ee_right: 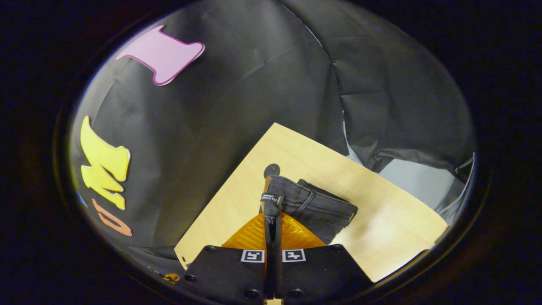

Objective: Grasp the waist and the cuffs of the jeans and fold them to make the two legs overlap; first hold the waist and fold one-third of the jeans toward the cuffs, then hold the cuffs and fold the remaining one-third in the same direction to finish folding.

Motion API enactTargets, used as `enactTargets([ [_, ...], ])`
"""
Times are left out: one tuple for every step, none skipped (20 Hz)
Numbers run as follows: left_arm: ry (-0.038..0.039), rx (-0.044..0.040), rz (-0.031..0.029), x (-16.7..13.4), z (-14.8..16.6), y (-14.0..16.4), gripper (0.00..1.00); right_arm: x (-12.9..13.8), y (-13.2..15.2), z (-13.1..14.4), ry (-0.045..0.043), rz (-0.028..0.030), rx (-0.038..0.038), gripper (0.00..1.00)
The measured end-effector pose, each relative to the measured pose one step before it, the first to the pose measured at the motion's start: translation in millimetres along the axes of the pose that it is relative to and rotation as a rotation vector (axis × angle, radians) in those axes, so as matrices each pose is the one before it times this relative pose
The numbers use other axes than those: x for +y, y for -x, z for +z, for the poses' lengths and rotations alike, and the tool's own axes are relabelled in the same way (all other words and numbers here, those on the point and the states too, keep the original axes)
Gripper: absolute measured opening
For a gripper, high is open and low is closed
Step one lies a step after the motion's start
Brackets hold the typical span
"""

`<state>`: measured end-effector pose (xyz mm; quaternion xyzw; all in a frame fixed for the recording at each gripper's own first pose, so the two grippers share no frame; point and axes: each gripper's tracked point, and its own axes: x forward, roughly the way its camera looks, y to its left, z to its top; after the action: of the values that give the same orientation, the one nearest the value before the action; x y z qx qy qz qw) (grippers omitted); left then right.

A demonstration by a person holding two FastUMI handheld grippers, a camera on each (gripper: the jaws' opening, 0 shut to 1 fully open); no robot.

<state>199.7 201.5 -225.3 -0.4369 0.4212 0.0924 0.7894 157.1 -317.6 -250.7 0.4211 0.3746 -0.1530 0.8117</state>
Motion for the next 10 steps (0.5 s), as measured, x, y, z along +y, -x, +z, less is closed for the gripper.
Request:
enactTargets([
  [-0.00143, 0.00423, 0.00635, 2.43, 0.98, -10.68, 0.04, -0.67, -10.23, -0.86, 0.00414, -0.00389, 0.00280, 0.01],
  [-0.00539, 0.00206, 0.00880, 2.21, 1.20, -9.10, 0.04, 0.87, -10.80, -0.68, 0.00609, -0.00474, 0.00467, 0.01],
  [-0.00834, -0.00164, 0.00923, 2.21, 1.89, -10.58, 0.04, 1.21, -10.85, -2.11, 0.01341, -0.00772, 0.00449, 0.01],
  [-0.01077, 0.00115, 0.00129, 1.25, 1.49, -9.63, 0.04, -0.76, -10.14, -0.49, 0.01512, -0.00702, 0.00208, 0.01],
  [-0.01351, 0.00768, 0.00328, 0.83, -0.52, -7.35, 0.04, 0.64, -8.17, 0.20, 0.01368, -0.00533, 0.00142, 0.01],
  [0.00092, 0.00571, 0.00706, 0.68, 0.16, -7.57, 0.04, -0.66, -7.61, 0.58, 0.01056, -0.00538, 0.00238, 0.01],
  [-0.00270, 0.00161, -0.00016, -0.61, 1.51, -7.95, 0.04, -2.01, -6.30, -0.79, 0.00846, -0.00828, 0.00439, 0.01],
  [-0.00854, 0.00037, -0.00122, 0.31, 0.49, -6.79, 0.04, -0.30, -1.95, -1.46, 0.00518, -0.00721, 0.00504, 0.00],
  [-0.00031, 0.00169, 0.00435, 2.10, -0.25, -6.36, 0.04, 0.35, -4.79, -1.20, 0.00868, -0.00529, 0.00197, 0.01],
  [0.00243, 0.00456, 0.01215, 2.87, -0.55, -4.92, 0.04, -0.24, -5.28, -0.33, 0.00539, -0.00491, -0.00014, 0.01],
])
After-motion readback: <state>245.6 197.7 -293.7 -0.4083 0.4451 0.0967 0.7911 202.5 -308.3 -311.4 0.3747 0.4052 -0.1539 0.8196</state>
